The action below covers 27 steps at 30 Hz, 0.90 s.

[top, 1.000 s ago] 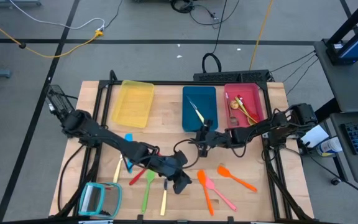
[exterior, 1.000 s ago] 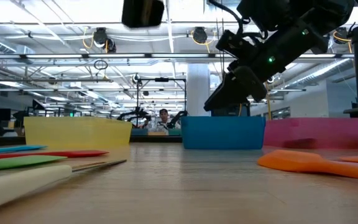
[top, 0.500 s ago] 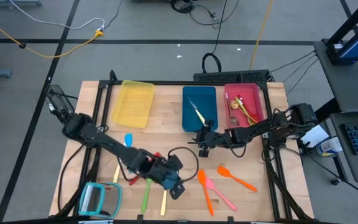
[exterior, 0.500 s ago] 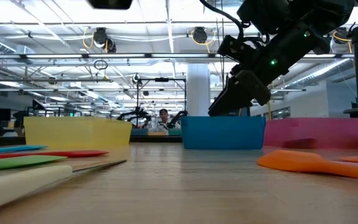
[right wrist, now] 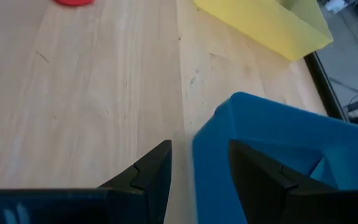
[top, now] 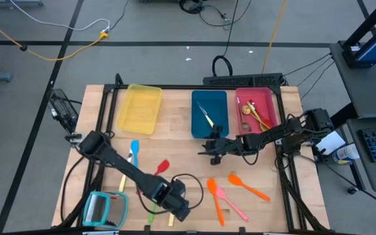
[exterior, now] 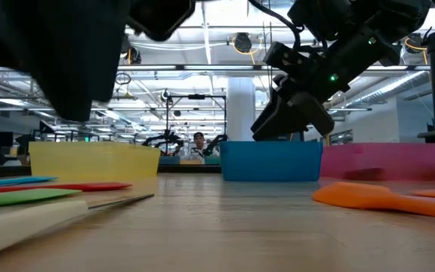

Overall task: Pick & Place Kitchen Items
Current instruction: Put the bottom yellow table knife into the blue bin

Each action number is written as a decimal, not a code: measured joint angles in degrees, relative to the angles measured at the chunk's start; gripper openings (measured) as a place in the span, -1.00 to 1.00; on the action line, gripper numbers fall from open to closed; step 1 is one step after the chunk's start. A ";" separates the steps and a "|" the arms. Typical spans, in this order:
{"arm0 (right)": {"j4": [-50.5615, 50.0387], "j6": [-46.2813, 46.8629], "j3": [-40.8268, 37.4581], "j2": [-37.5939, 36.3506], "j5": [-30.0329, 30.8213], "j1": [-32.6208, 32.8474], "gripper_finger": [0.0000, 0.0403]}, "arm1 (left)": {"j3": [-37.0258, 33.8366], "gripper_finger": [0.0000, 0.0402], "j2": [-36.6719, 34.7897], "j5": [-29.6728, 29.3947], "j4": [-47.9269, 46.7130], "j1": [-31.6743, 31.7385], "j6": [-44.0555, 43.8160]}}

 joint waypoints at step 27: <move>2.55 -5.05 0.02 0.00 -0.37 -0.02 -0.22 | -0.26 -0.54 3.18 -1.90 -4.37 -0.43 -3.27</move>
